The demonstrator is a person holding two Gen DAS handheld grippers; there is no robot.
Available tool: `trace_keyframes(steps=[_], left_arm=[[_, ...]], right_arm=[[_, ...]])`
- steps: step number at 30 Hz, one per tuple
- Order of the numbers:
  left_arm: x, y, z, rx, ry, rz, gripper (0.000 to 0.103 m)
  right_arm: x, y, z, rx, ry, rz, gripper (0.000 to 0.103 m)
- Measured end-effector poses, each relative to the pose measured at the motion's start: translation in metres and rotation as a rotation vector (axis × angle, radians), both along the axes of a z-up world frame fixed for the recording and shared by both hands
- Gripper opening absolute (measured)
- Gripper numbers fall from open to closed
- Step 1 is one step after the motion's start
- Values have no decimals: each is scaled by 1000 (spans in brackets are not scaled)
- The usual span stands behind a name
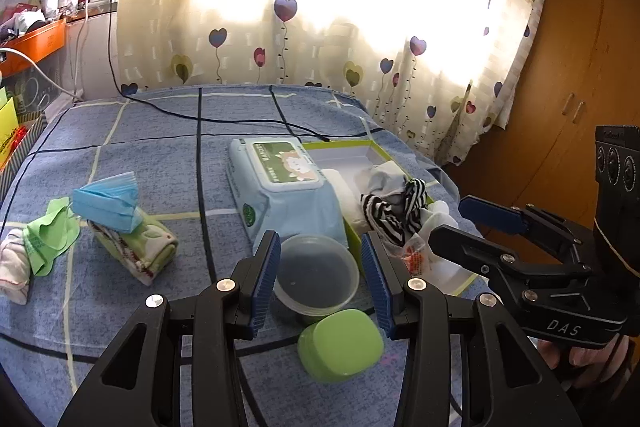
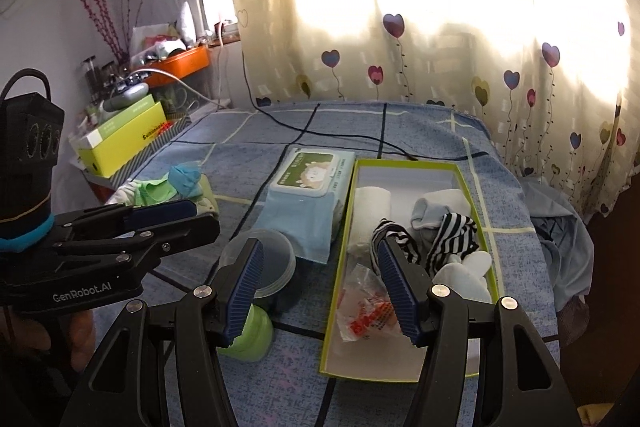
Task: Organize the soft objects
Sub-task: 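Move both tools back over the bed toward the towel and face mask, then grasp the rolled red-striped towel with the left tool while the right tool grasps the blue mask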
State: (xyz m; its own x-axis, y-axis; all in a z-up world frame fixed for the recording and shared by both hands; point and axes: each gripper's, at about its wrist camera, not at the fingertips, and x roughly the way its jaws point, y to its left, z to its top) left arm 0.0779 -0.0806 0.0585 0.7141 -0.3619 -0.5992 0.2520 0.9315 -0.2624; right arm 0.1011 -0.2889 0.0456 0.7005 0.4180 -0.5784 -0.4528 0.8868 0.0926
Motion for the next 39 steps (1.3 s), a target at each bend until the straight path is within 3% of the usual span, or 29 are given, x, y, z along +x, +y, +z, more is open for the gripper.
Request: trace_keyframes(steps=[24, 27, 39], left_arm=[[-10, 78, -15, 6, 29, 167, 43], [-12, 88, -17, 0, 27, 180, 43], [-13, 118, -22, -18, 35, 236, 43]], right_arm=[[7, 77, 2, 10, 3, 197, 65], [8, 84, 1, 3, 8, 213, 72], [11, 119, -5, -36, 52, 288, 72]])
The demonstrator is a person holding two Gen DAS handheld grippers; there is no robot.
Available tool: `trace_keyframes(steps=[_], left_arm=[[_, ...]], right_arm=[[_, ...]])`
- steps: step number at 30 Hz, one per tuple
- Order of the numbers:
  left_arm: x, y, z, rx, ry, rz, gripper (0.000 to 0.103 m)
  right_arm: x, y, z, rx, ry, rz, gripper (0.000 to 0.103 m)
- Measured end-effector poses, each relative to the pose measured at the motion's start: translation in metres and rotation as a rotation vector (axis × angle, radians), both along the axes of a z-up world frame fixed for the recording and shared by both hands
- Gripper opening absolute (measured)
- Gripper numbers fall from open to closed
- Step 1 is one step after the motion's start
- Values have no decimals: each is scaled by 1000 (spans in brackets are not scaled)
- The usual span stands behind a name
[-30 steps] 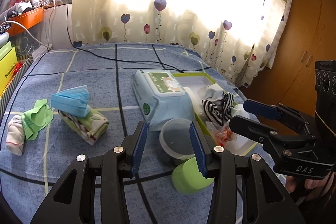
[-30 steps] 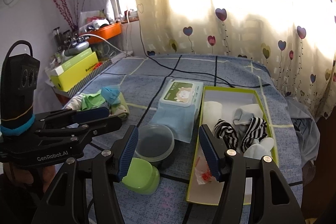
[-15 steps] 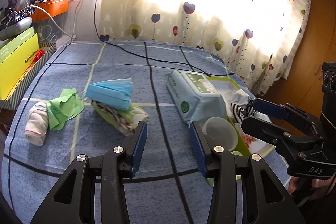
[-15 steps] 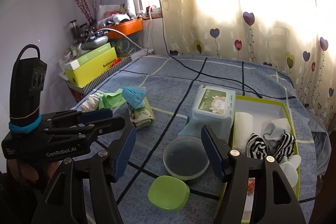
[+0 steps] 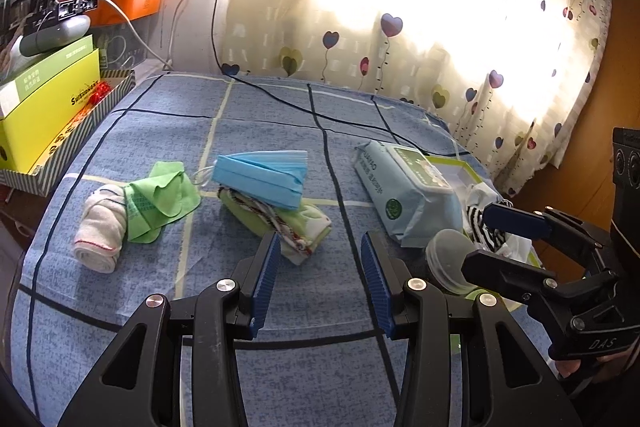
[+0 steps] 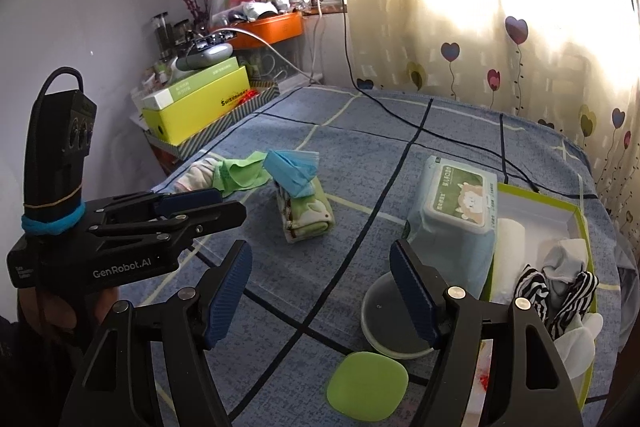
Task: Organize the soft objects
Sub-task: 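Grasp the rolled red-striped towel with the left tool while the right tool grasps the blue mask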
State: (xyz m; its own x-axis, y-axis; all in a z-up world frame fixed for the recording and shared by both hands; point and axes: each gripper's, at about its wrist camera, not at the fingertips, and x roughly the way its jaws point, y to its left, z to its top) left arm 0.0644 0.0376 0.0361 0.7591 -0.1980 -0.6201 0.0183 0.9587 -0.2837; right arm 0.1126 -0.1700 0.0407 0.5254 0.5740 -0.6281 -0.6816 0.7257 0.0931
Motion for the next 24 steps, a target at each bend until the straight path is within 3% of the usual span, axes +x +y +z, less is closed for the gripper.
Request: trace_keyframes(steps=[24], left_arm=[[-5, 125, -24, 44, 40, 208, 43]], right_arm=[[53, 101, -12, -152, 36, 84, 72]])
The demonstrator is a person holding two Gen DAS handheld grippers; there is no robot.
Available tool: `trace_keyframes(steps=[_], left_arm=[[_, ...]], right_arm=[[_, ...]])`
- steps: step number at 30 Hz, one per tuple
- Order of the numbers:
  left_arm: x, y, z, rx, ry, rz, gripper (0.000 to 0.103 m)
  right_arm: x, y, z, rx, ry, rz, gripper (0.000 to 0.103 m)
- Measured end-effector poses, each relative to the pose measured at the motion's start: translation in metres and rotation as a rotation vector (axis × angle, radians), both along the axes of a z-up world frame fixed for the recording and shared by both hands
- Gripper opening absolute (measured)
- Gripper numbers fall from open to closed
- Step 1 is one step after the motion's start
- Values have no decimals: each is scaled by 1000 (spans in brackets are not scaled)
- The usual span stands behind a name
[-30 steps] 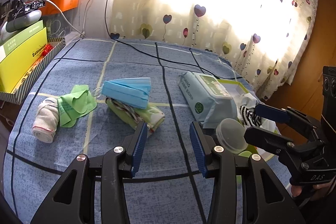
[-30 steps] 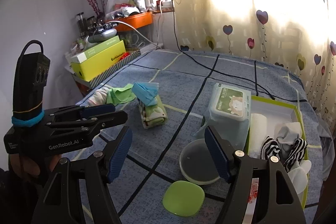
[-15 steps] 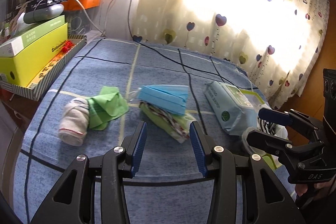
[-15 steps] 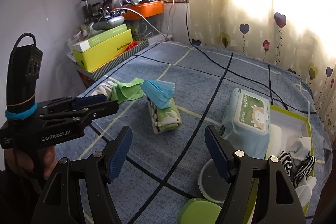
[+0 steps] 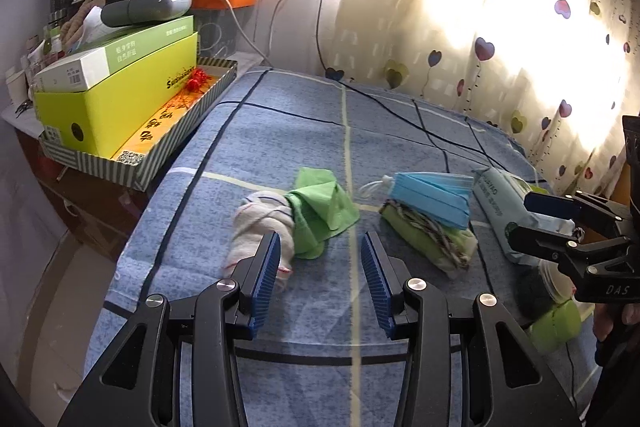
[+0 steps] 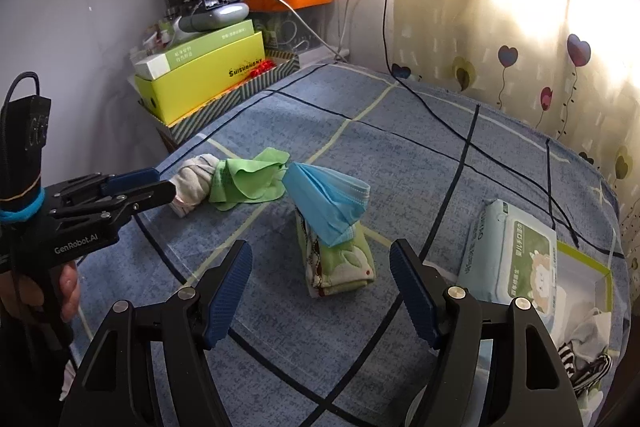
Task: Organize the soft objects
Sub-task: 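Grasp the rolled red-striped towel with the left tool while the right tool grasps the blue mask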
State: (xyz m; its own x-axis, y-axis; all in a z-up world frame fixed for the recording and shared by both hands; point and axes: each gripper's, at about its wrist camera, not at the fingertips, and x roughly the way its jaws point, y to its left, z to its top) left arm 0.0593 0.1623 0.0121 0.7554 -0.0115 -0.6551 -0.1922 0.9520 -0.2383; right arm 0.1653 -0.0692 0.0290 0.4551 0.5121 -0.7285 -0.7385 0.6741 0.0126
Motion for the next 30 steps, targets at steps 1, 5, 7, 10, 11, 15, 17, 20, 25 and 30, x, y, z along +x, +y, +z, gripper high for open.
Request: trace_keyframes(steps=[1, 5, 7, 10, 11, 15, 17, 20, 25, 30], left_arm=[[1, 6, -2, -10, 4, 8, 43], [8, 23, -8, 3, 24, 45, 43], [11, 27, -14, -12, 35, 50, 43], [17, 29, -23, -21, 54, 47, 43], [19, 31, -26, -31, 59, 43, 43], [24, 36, -33, -46, 64, 55, 43], [26, 38, -37, -62, 68, 52, 44], [29, 38, -40, -66, 77, 42, 52], [34, 39, -48, -115, 97, 18, 54], [39, 34, -54, -121, 126, -2, 54]], right_arm=[[2, 3, -1, -6, 1, 3, 72], [10, 15, -3, -41, -10, 18, 72], [15, 20, -3, -55, -15, 23, 72], [22, 28, -4, -77, -22, 34, 72], [25, 31, -5, -85, -23, 39, 72], [38, 40, -11, -124, -18, 55, 72], [44, 46, -15, -150, -12, 64, 72], [51, 55, -23, -182, 1, 86, 72], [59, 61, -36, -215, 28, 91, 68], [51, 63, -35, -234, 2, 107, 32]])
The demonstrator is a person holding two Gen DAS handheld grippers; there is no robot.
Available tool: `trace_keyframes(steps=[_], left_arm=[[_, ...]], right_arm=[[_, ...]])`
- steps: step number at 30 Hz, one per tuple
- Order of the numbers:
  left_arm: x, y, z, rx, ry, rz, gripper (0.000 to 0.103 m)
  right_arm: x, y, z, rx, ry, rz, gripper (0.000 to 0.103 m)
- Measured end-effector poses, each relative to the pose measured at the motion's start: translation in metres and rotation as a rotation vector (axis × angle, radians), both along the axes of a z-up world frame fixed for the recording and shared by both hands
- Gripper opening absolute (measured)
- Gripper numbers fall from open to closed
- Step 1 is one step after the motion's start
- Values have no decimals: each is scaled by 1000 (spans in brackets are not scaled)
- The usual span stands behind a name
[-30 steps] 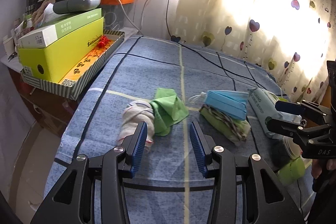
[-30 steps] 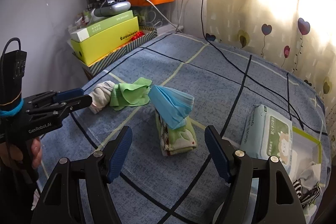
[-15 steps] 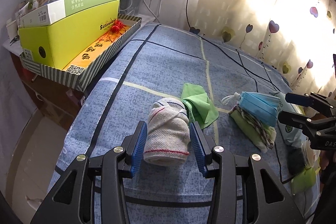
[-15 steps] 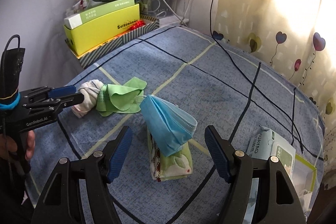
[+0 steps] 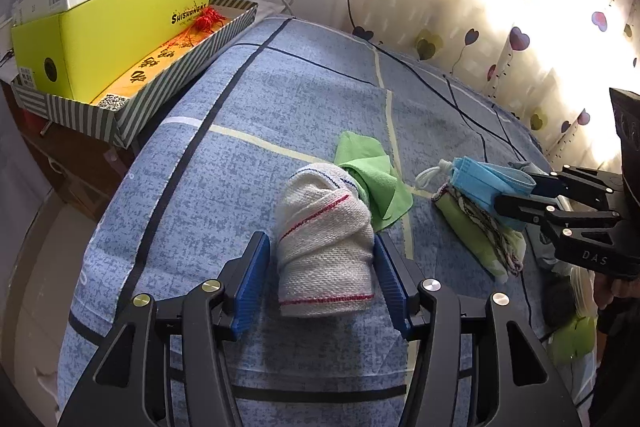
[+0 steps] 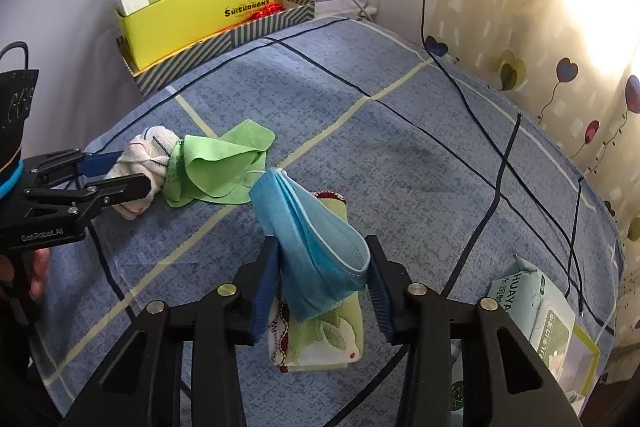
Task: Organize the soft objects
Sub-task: 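Carry the rolled towel with the left tool while the right tool carries the blue mask over the box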
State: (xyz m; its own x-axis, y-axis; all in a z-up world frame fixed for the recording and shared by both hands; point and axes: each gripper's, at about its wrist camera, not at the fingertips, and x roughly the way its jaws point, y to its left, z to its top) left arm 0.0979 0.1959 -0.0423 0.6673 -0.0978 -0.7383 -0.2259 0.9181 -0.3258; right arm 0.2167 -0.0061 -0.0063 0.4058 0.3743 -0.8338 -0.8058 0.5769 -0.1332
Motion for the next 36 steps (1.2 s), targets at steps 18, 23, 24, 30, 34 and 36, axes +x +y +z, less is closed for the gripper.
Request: trace_keyframes(steps=[18, 23, 24, 30, 34, 36], left_arm=[[-27, -20, 29, 81, -65, 39, 48], [-40, -29, 44, 109, -97, 66, 48], [-42, -31, 47, 116, -101, 70, 48], [-50, -45, 65, 134, -139, 72, 48], [-55, -56, 76, 135, -170, 57, 48], [-55, -64, 79, 133, -180, 42, 48]], right_arm=[[-42, -34, 39, 147, -56, -14, 24], [-58, -50, 46, 205, -54, -18, 24], [-60, -53, 46, 214, -53, -18, 24], [-70, -73, 53, 275, -51, -36, 24], [-77, -87, 60, 315, -61, -53, 24], [-81, -95, 62, 334, -65, -64, 24]])
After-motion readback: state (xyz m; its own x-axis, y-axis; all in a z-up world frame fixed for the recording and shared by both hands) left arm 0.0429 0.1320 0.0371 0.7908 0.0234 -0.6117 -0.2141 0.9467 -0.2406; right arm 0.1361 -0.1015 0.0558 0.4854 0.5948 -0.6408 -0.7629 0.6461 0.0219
